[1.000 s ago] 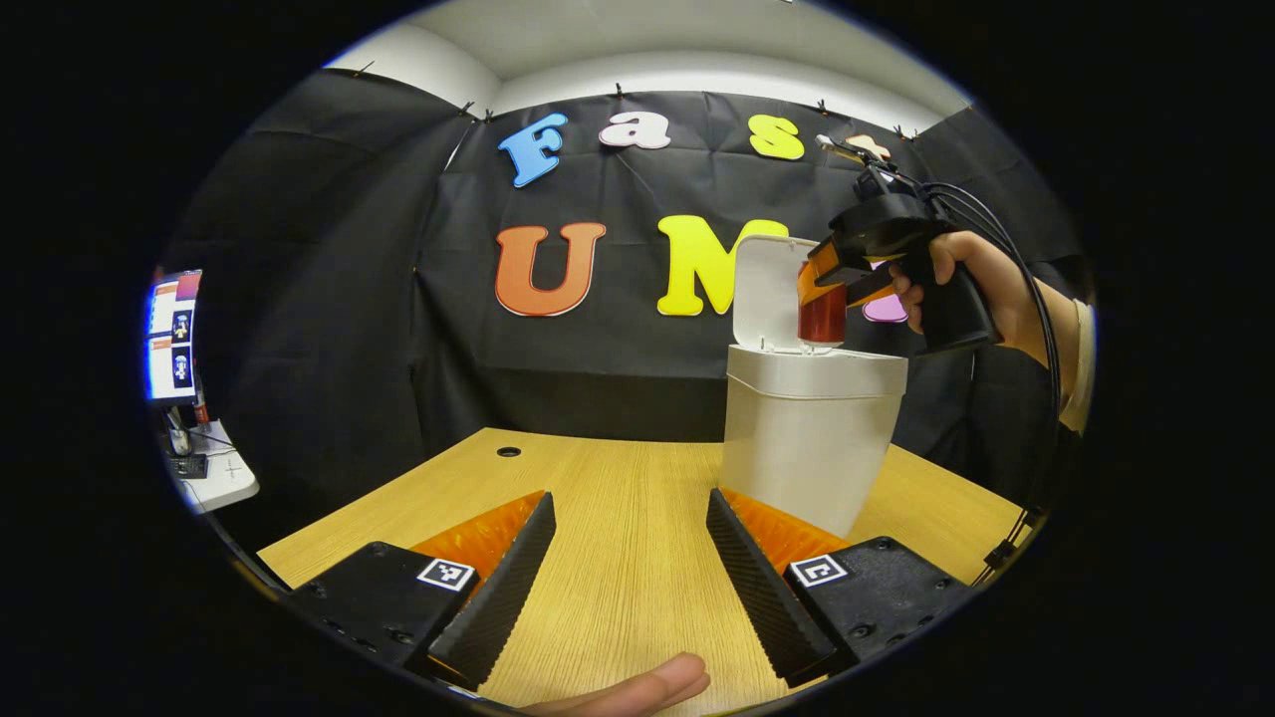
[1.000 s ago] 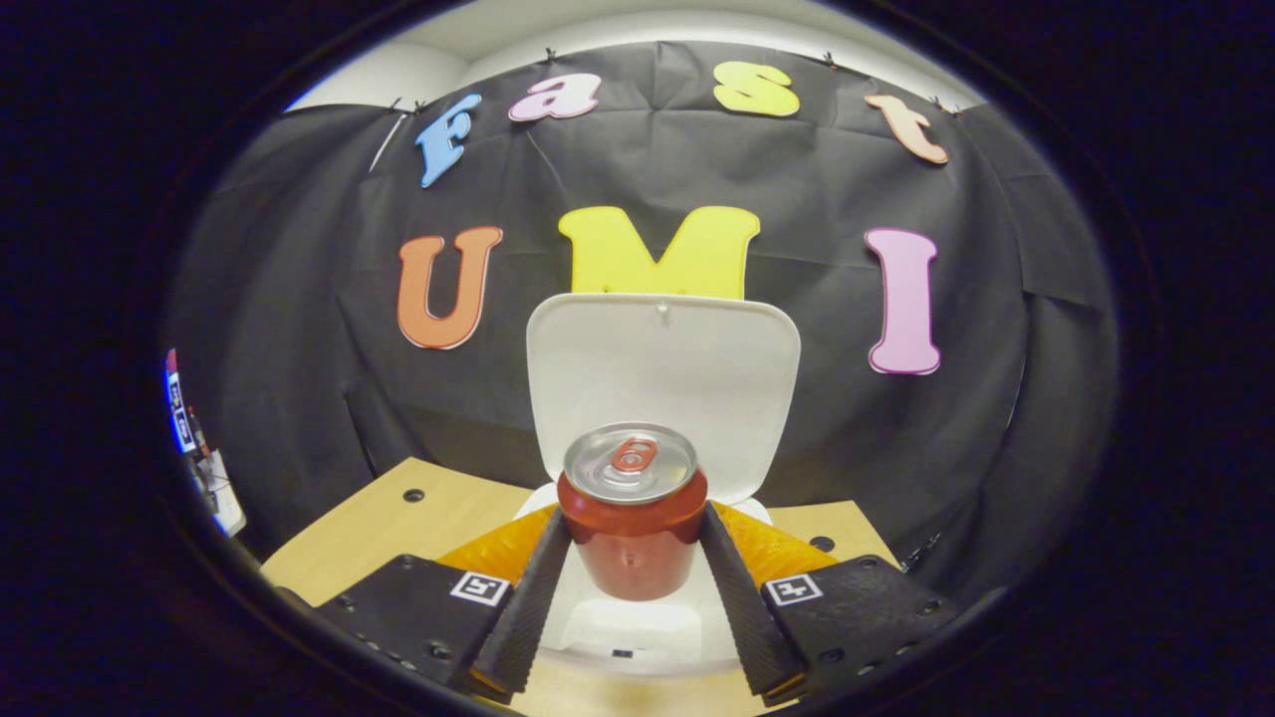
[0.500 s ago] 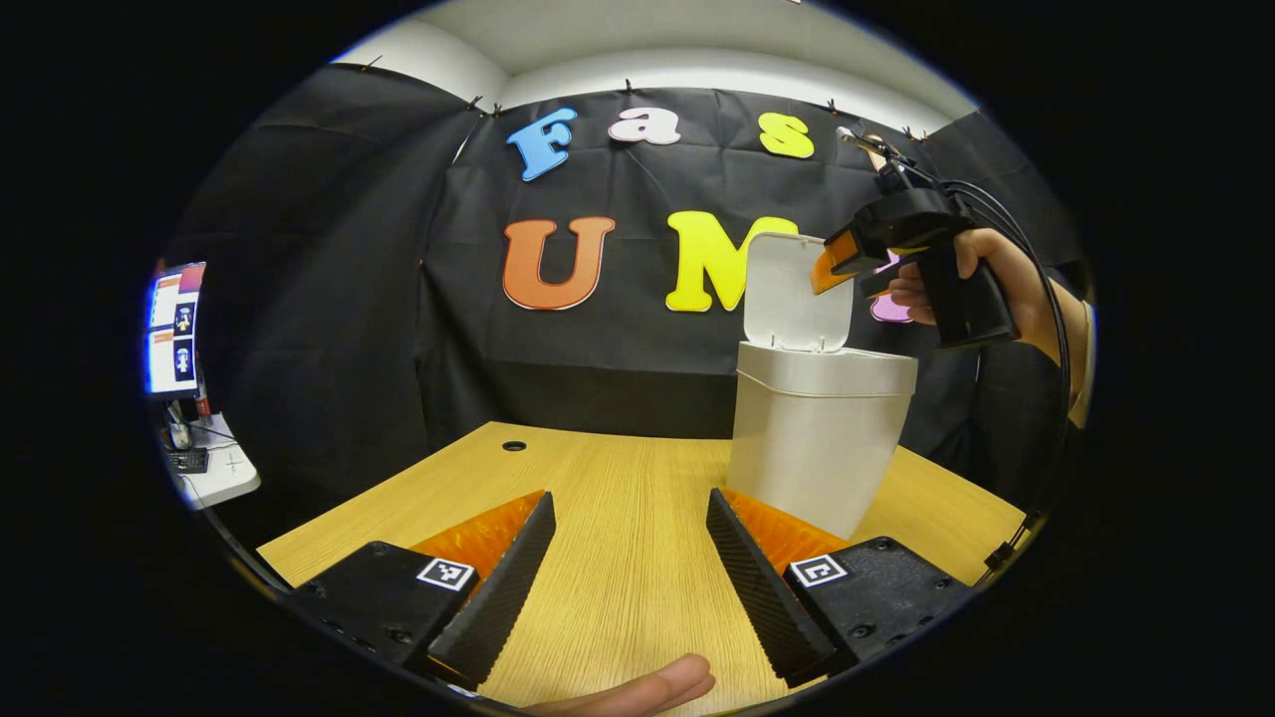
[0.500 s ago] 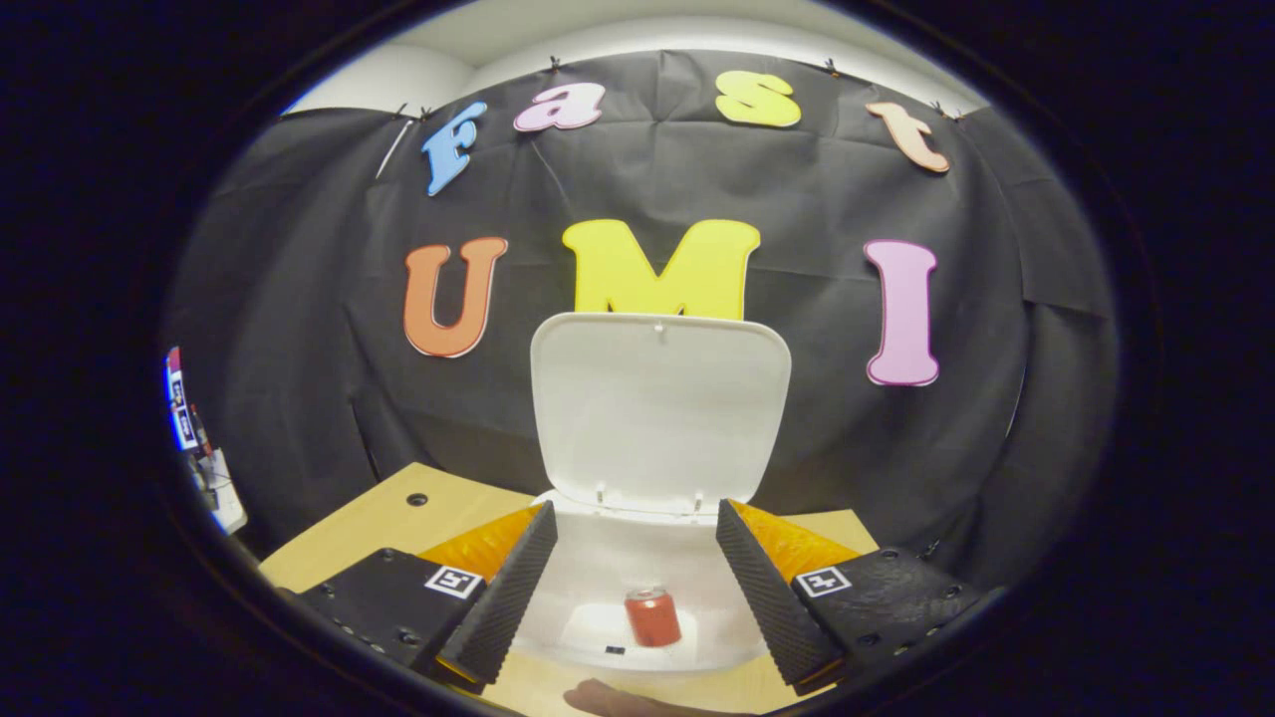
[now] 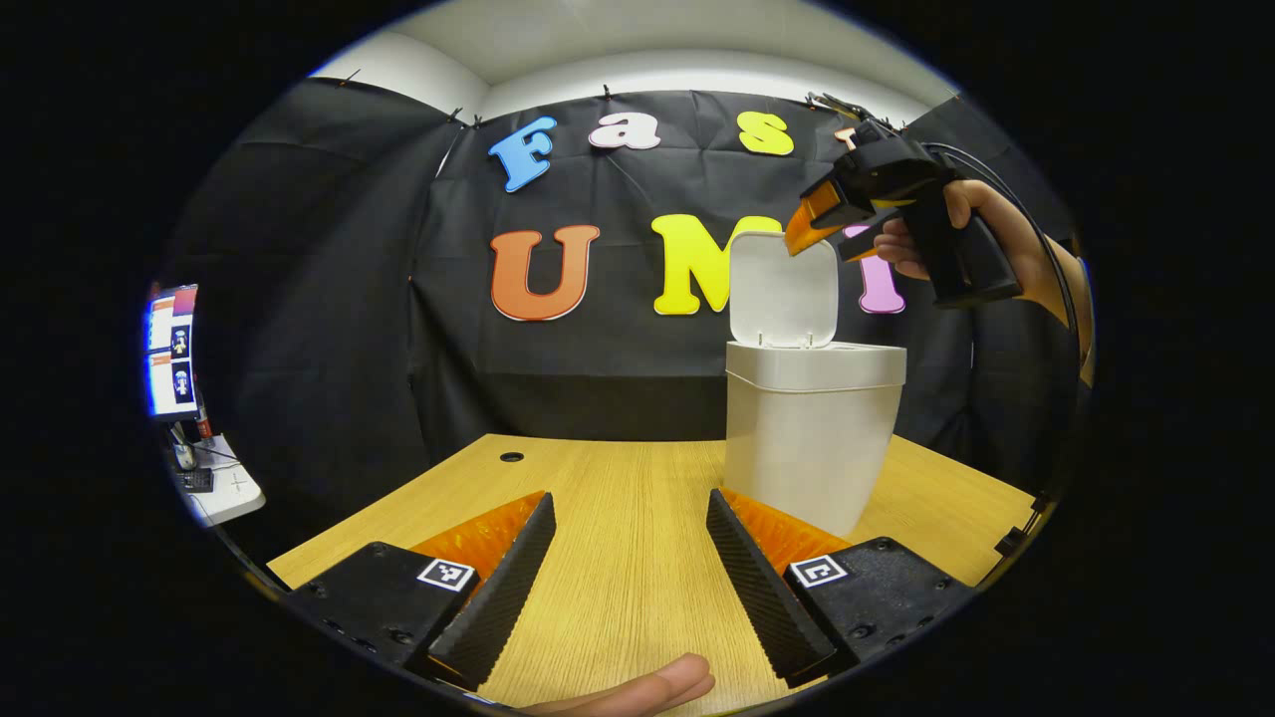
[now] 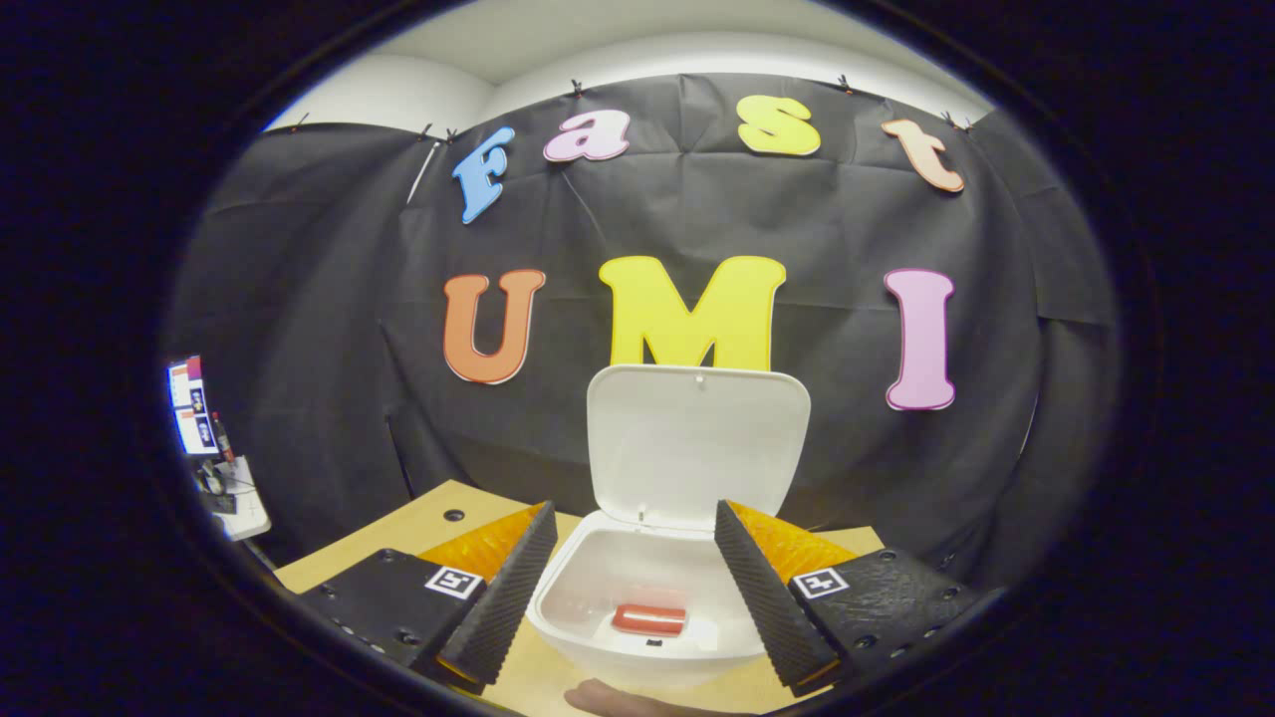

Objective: Press the lid of the desktop garbage bin to open it, pick up the crumpled paper on the desktop and throw it into the bin, then pick up the pop can on the desktop and drop it into the bin, and finally close the garbage bin lid.

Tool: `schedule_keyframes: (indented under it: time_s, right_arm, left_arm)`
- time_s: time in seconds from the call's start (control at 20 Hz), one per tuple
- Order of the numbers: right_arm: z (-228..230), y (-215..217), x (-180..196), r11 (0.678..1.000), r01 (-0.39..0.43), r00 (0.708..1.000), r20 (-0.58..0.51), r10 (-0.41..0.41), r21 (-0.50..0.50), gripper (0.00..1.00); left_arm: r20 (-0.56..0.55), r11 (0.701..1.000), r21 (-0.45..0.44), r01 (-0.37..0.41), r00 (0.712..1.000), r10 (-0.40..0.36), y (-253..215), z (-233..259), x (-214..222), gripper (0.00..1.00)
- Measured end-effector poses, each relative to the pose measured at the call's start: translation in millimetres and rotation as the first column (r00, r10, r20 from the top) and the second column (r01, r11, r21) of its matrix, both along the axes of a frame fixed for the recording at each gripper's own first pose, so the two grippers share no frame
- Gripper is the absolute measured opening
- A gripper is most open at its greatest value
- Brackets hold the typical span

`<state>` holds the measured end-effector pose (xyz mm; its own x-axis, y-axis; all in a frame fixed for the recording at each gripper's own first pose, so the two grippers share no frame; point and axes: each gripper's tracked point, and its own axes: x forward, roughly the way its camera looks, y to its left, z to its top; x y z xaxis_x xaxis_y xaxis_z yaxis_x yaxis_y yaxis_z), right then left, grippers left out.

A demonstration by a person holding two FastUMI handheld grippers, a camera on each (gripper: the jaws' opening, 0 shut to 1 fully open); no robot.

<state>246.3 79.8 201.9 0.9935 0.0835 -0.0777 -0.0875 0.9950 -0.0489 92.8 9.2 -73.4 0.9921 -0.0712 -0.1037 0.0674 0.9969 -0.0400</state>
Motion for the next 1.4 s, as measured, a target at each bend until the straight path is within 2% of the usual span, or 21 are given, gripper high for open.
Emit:
schedule_keyframes:
  time_s: [0.25,0.45,0.6,0.65,0.85,0.9,0.95,1.05,1.2,1.25,1.3,1.4]
  right_arm:
    - [49,1,0,0.999,0.029,0.997,0.072,-0.031,0.032,0.95]
    - [88,-1,29,0.997,0.076,0.987,0.144,-0.078,0.018,0.97]
    - [94,-9,66,0.993,0.113,0.984,0.137,-0.117,0.037,0.95]
    - [97,-13,77,0.991,0.129,0.981,0.137,-0.134,0.044,0.97]
    - [94,-23,118,0.982,0.188,0.974,0.128,-0.189,0.018,0.95]
    - [88,-23,125,0.982,0.189,0.975,0.112,-0.189,0.012,0.97]
    - [83,-19,129,0.983,0.181,0.979,0.098,-0.181,0.011,0.95]
    - [82,-20,131,0.983,0.178,0.978,0.100,-0.182,0.040,0.96]
    - [77,-21,122,0.984,0.153,0.984,0.080,-0.161,0.093,0.96]
    - [75,-23,117,0.982,0.153,0.984,0.071,-0.161,0.112,0.99]
    - [74,-23,112,0.982,0.151,0.985,0.071,-0.159,0.110,0.96]
    - [70,-24,101,0.984,0.151,0.985,0.068,-0.158,0.089,0.99]
  left_arm:
    - [0.008,1.000,0.006,-0.028,1.000,0.028,9,6,-2,0.99]
    - [0.050,0.999,0.026,-0.020,0.999,0.018,14,17,-5,0.99]
    - [0.056,1.000,-0.006,-0.020,0.998,0.020,15,20,-6,0.98]
    - [0.062,1.000,-0.008,-0.008,0.998,0.008,13,22,-8,0.99]
    - [0.092,1.000,0.005,0.006,0.996,-0.006,17,30,-13,0.98]
    - [0.091,1.000,0.000,0.006,0.996,-0.006,18,29,-12,0.98]
    - [0.087,1.000,-0.008,-0.004,0.996,0.004,23,27,-11,1.00]
    - [0.068,0.999,-0.026,-0.039,0.997,0.041,35,22,-6,0.99]
    - [0.033,0.998,-0.032,-0.056,0.998,0.057,40,13,-1,0.99]
    - [0.033,0.997,-0.028,-0.065,0.997,0.066,43,13,-2,0.99]
    - [0.035,0.997,-0.024,-0.070,0.997,0.070,46,15,-3,0.99]
    - [0.021,0.996,-0.052,-0.068,0.997,0.069,46,14,-4,0.99]
